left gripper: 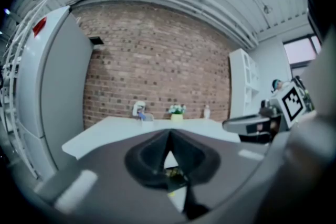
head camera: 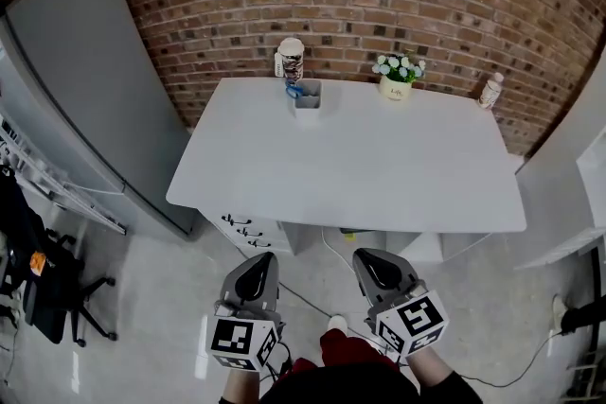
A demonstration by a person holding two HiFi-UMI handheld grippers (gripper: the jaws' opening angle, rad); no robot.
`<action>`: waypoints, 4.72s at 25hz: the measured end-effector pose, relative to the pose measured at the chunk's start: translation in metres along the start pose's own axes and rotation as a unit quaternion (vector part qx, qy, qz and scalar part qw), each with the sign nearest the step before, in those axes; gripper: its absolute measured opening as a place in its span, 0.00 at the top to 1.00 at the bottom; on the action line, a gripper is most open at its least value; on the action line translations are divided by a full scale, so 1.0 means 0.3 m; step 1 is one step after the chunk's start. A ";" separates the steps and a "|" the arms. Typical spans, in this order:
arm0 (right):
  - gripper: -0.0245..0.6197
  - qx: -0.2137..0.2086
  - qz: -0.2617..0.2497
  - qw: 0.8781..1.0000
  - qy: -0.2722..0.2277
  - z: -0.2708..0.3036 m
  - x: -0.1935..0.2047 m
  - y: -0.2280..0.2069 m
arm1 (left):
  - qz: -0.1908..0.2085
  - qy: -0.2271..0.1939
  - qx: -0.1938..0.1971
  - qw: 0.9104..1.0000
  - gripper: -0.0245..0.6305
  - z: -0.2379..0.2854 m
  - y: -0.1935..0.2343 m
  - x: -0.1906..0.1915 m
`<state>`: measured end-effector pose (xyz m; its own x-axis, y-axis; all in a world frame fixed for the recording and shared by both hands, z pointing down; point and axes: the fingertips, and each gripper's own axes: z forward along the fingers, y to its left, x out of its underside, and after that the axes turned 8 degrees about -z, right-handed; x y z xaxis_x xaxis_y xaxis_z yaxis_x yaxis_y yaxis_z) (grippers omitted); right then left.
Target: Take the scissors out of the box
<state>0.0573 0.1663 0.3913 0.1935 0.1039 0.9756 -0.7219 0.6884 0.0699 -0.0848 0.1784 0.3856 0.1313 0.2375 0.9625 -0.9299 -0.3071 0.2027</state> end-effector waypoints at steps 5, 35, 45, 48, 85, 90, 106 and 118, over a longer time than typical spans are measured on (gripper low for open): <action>0.95 -0.002 0.000 1.000 0.001 0.055 -0.003 -0.086 | -0.021 -0.001 -0.010 1.000 0.96 0.096 0.028 -0.022; 0.95 -0.006 0.001 1.000 -0.006 0.244 -0.034 -0.374 | 0.004 -0.012 -0.035 0.999 0.96 0.443 0.128 -0.131; 0.95 0.013 0.006 1.000 -0.005 0.465 -0.069 -0.486 | 0.011 -0.003 -0.012 1.000 0.96 0.662 0.264 -0.176; 0.95 0.016 0.008 1.000 -0.001 0.531 -0.081 -0.519 | 0.005 0.001 -0.006 1.000 0.96 0.737 0.308 -0.189; 0.95 0.027 0.032 0.998 0.050 1.026 -0.067 -0.825 | -0.032 0.087 0.025 0.995 0.84 1.376 0.565 -0.183; 0.95 0.022 0.038 0.997 0.060 1.083 -0.050 -0.846 | -0.045 0.102 0.020 0.994 0.82 1.436 0.598 -0.153; 0.95 0.005 0.069 0.992 0.104 1.217 0.046 -0.892 | -0.083 0.139 0.008 0.987 0.79 1.591 0.684 -0.062; 0.95 0.004 0.086 0.989 0.119 1.291 0.098 -0.917 | -0.113 0.143 0.013 0.983 0.79 1.682 0.719 -0.027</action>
<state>0.0042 -0.2979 0.4815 0.2175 0.3861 0.8965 -0.7630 0.6400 -0.0906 -0.1129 -0.3548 0.5126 0.2281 0.5514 0.8025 -0.8783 -0.2392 0.4140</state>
